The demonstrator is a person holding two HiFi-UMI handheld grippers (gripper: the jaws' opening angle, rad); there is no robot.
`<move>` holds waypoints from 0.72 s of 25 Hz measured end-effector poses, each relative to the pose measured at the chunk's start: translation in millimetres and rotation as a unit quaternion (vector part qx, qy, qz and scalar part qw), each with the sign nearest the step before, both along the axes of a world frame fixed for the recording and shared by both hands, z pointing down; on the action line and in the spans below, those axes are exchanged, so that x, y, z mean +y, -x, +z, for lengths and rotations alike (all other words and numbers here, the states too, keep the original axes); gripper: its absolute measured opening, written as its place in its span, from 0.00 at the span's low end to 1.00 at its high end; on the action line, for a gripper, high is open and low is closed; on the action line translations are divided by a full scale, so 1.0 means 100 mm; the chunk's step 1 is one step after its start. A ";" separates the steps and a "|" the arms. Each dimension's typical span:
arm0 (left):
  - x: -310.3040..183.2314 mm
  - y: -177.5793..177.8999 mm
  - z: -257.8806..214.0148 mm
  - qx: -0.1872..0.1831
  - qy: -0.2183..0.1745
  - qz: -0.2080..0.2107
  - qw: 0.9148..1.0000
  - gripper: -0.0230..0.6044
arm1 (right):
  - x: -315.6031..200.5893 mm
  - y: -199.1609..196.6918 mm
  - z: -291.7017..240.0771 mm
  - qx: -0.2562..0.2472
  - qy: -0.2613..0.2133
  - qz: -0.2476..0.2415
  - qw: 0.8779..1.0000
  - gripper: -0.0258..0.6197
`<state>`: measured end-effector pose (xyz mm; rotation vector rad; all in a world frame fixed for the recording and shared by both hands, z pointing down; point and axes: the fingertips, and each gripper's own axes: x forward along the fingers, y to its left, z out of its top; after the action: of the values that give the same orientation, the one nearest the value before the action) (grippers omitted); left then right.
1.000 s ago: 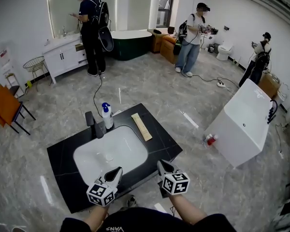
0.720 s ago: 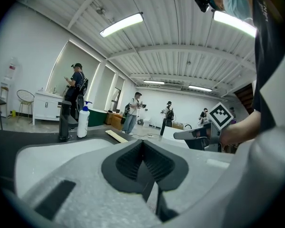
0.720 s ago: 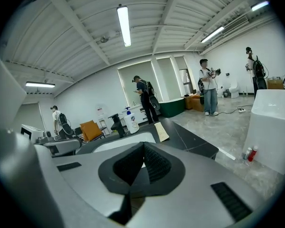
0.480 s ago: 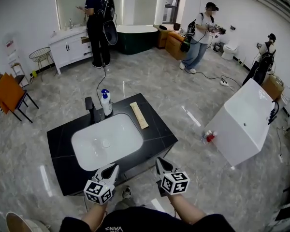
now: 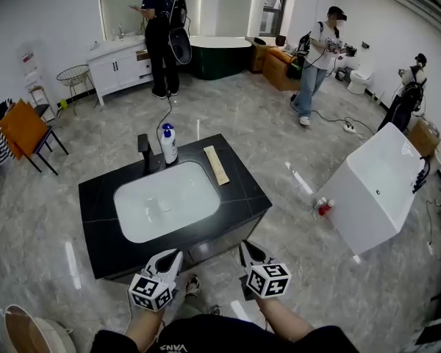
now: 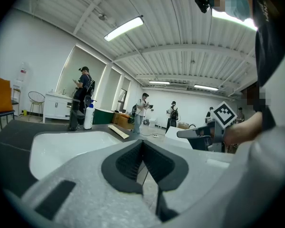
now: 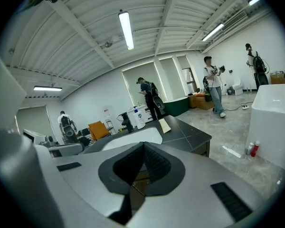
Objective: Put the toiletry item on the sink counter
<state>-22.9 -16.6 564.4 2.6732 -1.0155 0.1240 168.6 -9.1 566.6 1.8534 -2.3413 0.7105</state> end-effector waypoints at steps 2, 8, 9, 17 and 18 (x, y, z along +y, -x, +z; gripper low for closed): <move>0.08 0.00 0.00 0.000 0.001 -0.002 1.000 0.05 | 0.07 0.00 0.01 -0.002 0.001 -0.002 1.000 0.04; 0.27 -0.04 0.02 -0.004 0.003 -0.004 1.000 0.05 | 0.25 -0.03 0.05 -0.001 0.006 -0.005 1.000 0.04; 0.30 -0.05 0.03 -0.004 0.003 -0.003 1.000 0.05 | 0.28 -0.04 0.05 0.000 0.007 -0.005 1.000 0.04; 0.50 -0.10 0.05 -0.006 0.004 -0.003 1.000 0.05 | 0.46 -0.08 0.13 0.006 0.017 -0.005 1.000 0.04; 0.52 -0.10 0.06 -0.007 0.004 -0.003 1.000 0.05 | 0.48 -0.08 0.14 0.006 0.018 -0.005 1.000 0.04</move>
<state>-13.2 35.4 570.6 2.6655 -1.0235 0.1452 177.0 38.9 580.4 1.8256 -2.3135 0.7331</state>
